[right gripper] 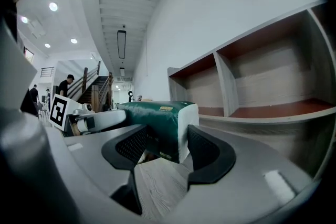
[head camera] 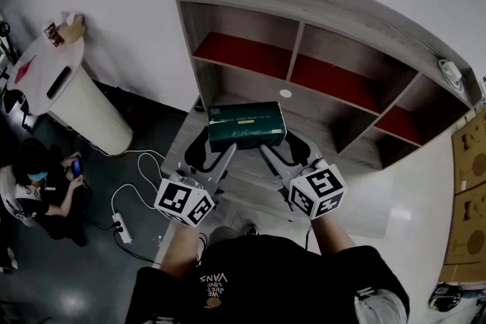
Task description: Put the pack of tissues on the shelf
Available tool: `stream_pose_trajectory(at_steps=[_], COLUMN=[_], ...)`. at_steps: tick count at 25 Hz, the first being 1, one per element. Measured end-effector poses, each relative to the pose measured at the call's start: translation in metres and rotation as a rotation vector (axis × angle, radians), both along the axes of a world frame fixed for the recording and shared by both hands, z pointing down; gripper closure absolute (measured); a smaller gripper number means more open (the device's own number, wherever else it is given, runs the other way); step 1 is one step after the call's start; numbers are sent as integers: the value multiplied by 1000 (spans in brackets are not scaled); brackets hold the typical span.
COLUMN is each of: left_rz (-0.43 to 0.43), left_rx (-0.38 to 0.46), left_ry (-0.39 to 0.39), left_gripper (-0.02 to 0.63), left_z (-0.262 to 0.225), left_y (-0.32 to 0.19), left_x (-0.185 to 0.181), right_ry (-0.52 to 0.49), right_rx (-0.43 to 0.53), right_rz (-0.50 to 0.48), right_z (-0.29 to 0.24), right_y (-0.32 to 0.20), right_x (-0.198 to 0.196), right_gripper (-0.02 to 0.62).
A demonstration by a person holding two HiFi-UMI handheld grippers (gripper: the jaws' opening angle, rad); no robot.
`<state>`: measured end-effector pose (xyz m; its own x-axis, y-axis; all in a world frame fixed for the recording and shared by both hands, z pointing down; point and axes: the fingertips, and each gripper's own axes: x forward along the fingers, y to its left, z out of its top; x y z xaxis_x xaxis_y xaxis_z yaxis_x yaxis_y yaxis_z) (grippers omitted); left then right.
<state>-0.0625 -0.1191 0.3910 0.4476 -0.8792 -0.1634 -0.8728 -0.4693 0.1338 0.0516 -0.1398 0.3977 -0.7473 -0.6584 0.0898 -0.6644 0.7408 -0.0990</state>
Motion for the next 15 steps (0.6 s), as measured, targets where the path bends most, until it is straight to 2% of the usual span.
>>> stream_pose_trajectory(at_steps=[8,15], left_rz=[-1,43], left_rx=[-7,-4], left_ry=[-6,1], left_gripper=[282,282], left_z=[2,-2], left_y=[-23,-56], left_x=[-7,-21], right_ry=[-17,-19], right_rx=[-11,-3], right_rz=[-2,44], right_z=[2,-3], right_y=[-23,-50], right_x=[-7,-20], right_gripper=[354,354])
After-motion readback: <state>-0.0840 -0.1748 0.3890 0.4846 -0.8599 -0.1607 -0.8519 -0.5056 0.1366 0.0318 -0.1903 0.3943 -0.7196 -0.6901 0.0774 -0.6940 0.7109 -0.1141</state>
